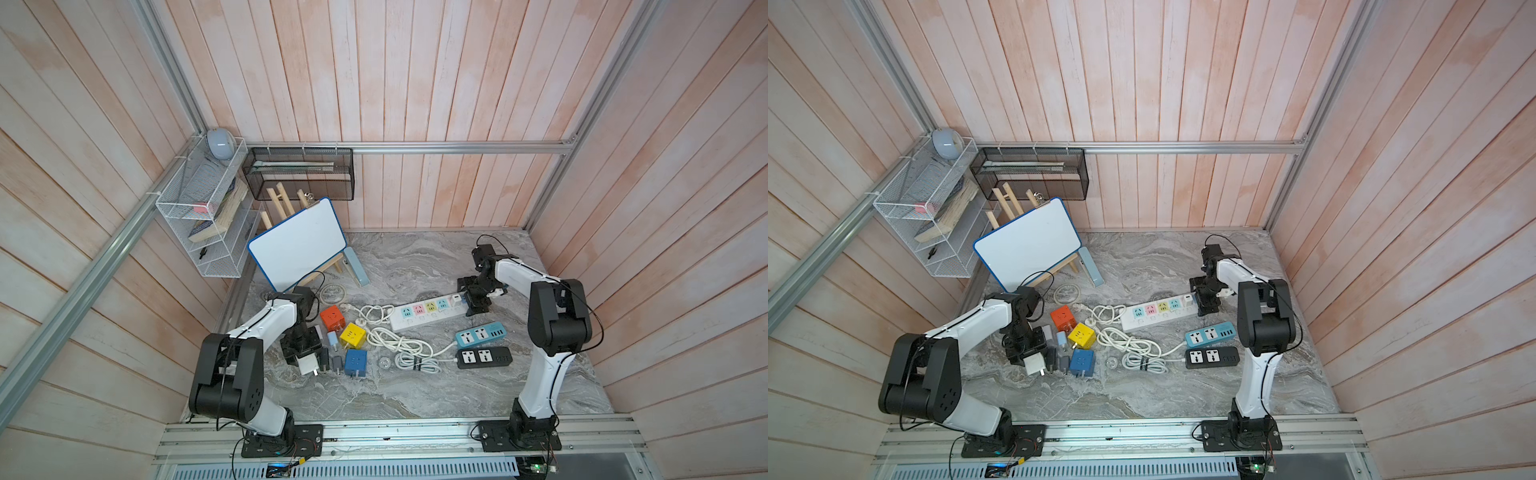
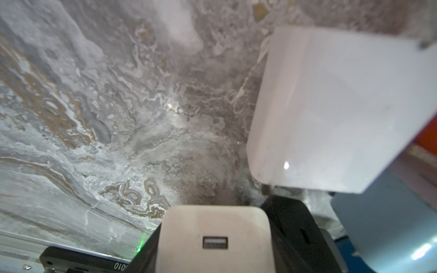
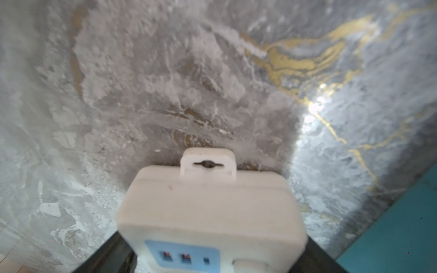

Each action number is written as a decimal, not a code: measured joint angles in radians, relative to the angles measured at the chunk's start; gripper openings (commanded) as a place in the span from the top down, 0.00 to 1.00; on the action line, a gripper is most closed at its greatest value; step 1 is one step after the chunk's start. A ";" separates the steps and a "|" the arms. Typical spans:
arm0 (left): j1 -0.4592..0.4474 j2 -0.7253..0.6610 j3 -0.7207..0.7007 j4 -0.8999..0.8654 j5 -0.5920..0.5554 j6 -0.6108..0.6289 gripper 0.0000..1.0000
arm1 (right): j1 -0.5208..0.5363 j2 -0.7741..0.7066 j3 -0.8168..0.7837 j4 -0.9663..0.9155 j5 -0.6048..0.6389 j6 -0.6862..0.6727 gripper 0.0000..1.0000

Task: Pull the plug off the socket
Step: Place the plug at the center of the board, then remove the plug from the socket.

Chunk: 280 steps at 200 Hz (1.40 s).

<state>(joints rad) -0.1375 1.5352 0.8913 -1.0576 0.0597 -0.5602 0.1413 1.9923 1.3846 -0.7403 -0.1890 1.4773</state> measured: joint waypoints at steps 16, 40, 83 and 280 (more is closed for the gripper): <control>0.000 0.000 0.000 0.000 0.000 0.001 0.44 | 0.000 0.000 0.000 0.000 0.000 0.000 1.00; 0.000 0.000 0.000 0.000 0.000 0.007 0.39 | 0.000 0.000 0.000 0.000 0.000 0.000 1.00; 0.000 0.000 0.000 0.000 -0.001 0.016 0.17 | 0.000 0.000 0.000 0.000 0.000 0.000 1.00; -0.145 -0.188 0.478 0.163 -0.128 0.120 0.00 | -0.010 0.000 0.001 -0.001 -0.023 -0.009 0.60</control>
<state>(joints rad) -0.2829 1.3468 1.3689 -0.8948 -0.0685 -0.4400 0.1318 1.9923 1.3853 -0.7414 -0.2115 1.4685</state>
